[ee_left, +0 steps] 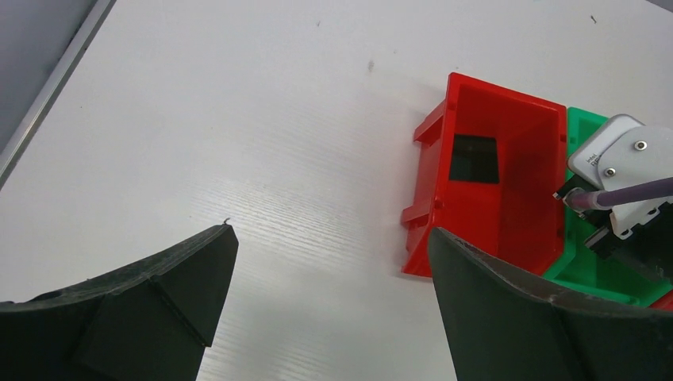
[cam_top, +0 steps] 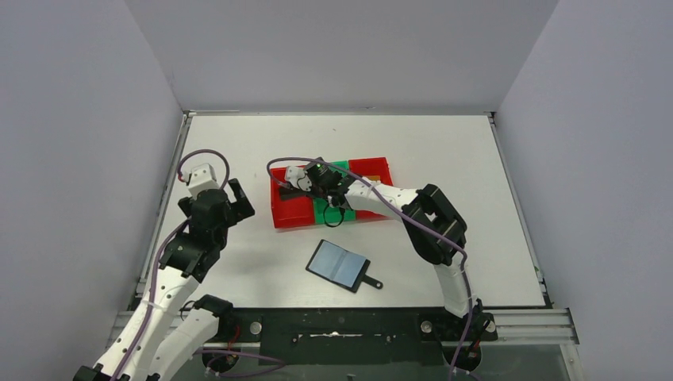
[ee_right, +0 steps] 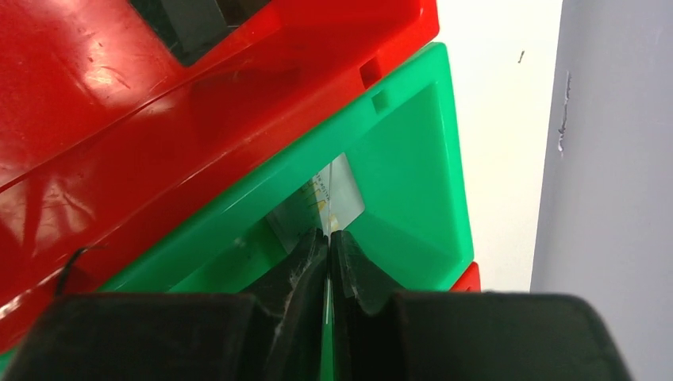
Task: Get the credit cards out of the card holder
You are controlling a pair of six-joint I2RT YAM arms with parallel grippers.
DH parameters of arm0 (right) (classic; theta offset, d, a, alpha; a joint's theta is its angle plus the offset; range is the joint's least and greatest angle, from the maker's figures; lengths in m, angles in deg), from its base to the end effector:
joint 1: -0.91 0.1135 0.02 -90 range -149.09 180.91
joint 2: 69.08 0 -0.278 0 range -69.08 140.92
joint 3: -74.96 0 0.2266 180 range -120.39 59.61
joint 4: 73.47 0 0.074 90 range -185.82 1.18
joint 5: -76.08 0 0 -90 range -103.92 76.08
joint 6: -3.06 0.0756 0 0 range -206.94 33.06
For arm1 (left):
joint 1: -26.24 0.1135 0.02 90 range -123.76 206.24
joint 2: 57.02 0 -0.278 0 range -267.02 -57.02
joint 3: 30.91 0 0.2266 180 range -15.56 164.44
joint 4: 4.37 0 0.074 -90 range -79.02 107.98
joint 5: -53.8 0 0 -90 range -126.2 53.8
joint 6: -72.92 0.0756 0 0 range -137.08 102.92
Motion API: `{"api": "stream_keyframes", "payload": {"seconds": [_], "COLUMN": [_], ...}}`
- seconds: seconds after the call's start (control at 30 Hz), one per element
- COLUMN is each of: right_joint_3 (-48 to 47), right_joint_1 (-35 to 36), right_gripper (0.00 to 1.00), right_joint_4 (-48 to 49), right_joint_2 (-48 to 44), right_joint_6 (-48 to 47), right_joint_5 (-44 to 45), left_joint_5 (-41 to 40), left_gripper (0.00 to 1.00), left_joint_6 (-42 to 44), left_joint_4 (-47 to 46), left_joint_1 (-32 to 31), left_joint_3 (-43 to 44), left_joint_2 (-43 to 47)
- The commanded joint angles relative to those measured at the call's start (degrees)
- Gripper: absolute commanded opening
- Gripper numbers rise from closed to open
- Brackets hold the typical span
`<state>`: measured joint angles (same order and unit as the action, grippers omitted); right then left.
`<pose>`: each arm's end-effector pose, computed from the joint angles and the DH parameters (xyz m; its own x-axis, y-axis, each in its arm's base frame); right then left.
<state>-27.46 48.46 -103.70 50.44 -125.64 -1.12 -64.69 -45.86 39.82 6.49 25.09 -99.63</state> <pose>0.3321 0.3382 0.1802 -0.0008 -0.9042 -0.4271 -0.7927 0.2609 -0.5509 0.1595 -0.0189 0.2823 -0.3797 -0.3133 -0.8704 -0.3097 0.9297 -0.1995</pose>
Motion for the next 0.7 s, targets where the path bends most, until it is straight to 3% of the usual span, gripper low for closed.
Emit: {"api": "stream_keyframes", "payload": {"seconds": [0.0, 0.1, 0.3, 0.67], "right_joint_3": [-2.1, -0.1, 1.9, 1.9], "right_joint_1": [-0.6, -0.8, -0.9, -1.4], "right_gripper": [0.08, 0.12, 0.11, 0.15], "right_joint_4": [4.7, 6.7, 10.3, 7.2], "right_joint_2": [-0.3, -0.7, 0.3, 0.1], "right_joint_6": [-1.2, -1.7, -3.1, -4.3], "right_joint_5": [3.5, 2.1, 2.5, -2.6], "left_joint_5": [-2.7, -2.6, -1.8, -1.2], "left_gripper": [0.93, 0.93, 0.93, 0.93], "left_joint_6": [0.4, 0.4, 0.8, 1.3], "left_joint_4": [-2.9, -3.0, -3.0, -3.5], "left_joint_1": [0.6, 0.7, 0.8, 0.8], "left_joint_3": [0.4, 0.4, 0.5, 0.1], "left_joint_2": [2.0, 2.1, 1.9, 1.9]}}
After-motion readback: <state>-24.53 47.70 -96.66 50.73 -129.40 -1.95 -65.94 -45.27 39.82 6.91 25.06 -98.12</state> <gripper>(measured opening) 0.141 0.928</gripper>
